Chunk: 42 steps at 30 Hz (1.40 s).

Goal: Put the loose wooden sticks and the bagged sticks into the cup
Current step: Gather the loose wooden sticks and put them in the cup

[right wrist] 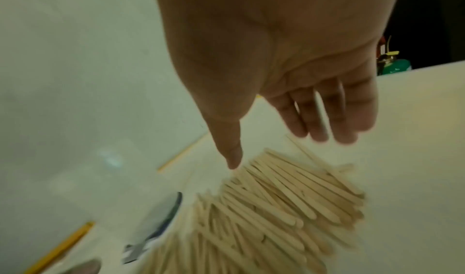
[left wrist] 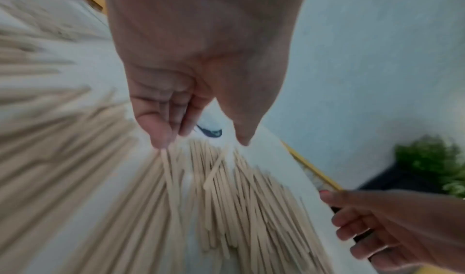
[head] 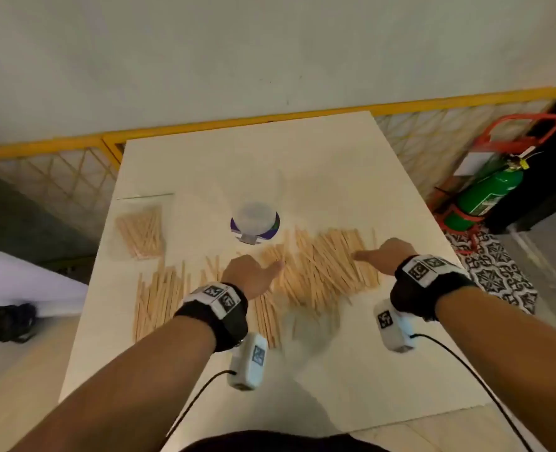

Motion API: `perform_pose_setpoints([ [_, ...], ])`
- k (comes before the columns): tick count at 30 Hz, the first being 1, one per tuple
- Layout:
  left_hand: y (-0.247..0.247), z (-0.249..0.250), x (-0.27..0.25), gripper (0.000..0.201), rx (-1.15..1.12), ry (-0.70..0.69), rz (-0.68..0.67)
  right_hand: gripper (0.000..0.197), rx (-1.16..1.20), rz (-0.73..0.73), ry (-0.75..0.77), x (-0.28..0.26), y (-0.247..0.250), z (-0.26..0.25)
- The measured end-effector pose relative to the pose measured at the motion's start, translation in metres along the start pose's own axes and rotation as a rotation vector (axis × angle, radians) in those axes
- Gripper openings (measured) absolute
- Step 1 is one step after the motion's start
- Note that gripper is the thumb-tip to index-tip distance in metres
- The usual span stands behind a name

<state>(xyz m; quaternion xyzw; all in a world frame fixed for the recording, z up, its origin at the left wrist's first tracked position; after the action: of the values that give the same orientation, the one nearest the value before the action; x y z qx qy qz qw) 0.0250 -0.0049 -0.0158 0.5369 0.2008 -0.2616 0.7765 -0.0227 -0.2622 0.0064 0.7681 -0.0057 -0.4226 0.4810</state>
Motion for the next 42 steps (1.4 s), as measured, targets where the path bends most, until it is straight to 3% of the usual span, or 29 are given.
perform_pose_setpoints([
  [4, -0.008, 0.029, 0.025, 0.086, -0.087, 0.118, -0.036, 0.078, -0.072, -0.057, -0.055, 0.035, -0.001, -0.013],
  [7, -0.013, 0.046, 0.035, 0.087, 0.005, 0.114, -0.038, 0.123, -0.062, -0.028, -0.047, 0.058, -0.017, -0.018],
  [8, -0.013, 0.050, 0.037, 0.091, 0.040, 0.126, -0.021, 0.122, -0.065, 0.007, -0.032, 0.062, -0.019, -0.020],
  [11, -0.021, 0.055, 0.045, 0.105, 0.087, 0.187, -0.035, 0.080, -0.040, -0.023, 0.080, 0.064, -0.022, -0.033],
  [13, -0.024, 0.055, 0.050, 0.096, 0.076, 0.180, -0.029, 0.039, -0.045, -0.070, 0.145, 0.066, -0.022, -0.039],
  [14, -0.025, 0.054, 0.052, 0.089, 0.045, 0.179, -0.019, 0.035, -0.056, -0.092, 0.169, 0.068, -0.022, -0.041],
  [16, -0.026, 0.049, 0.055, 0.083, -0.029, 0.192, 0.016, 0.031, -0.071, -0.101, 0.207, 0.069, -0.022, -0.042],
  [20, -0.027, 0.036, 0.056, 0.106, -0.356, 0.314, 0.087, 0.021, -0.044, -0.052, 0.277, 0.069, -0.025, -0.044],
  [23, -0.025, 0.033, 0.057, 0.105, -0.459, 0.387, 0.091, 0.009, -0.028, -0.020, 0.302, 0.065, -0.028, -0.047],
  [25, -0.024, 0.034, 0.059, 0.088, -0.415, 0.393, 0.076, 0.007, -0.051, -0.024, 0.314, 0.064, -0.030, -0.049],
  [29, -0.025, 0.042, 0.060, 0.031, -0.329, 0.311, 0.097, 0.028, -0.055, -0.064, 0.299, 0.062, -0.036, -0.052],
  [31, -0.027, 0.045, 0.058, 0.019, -0.329, 0.280, 0.092, 0.030, -0.042, -0.072, 0.307, 0.062, -0.037, -0.052],
  [35, -0.029, 0.045, 0.058, 0.034, -0.312, 0.259, 0.090, 0.029, -0.005, -0.099, 0.310, 0.060, -0.039, -0.053],
  [38, -0.032, 0.040, 0.060, 0.042, -0.341, 0.247, 0.079, 0.017, -0.010, -0.135, 0.332, 0.059, -0.036, -0.055],
  [42, -0.037, 0.033, 0.062, 0.044, -0.523, 0.254, 0.022, 0.019, -0.009, -0.182, 0.353, 0.059, -0.032, -0.056],
])
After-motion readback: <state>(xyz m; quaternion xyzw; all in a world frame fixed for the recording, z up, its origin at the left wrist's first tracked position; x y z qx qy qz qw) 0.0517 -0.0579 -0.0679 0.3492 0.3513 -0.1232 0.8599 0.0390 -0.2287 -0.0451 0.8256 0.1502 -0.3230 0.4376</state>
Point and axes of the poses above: each hand's wrist, its own x-axis towards the middle knuckle, its own y-axis out of the back of the hand, z = x × y, the point moved 3 cm from there along x, towards the middle knuckle, and after that the axes turned 5 degrees about -z, right-handed, at the moved point
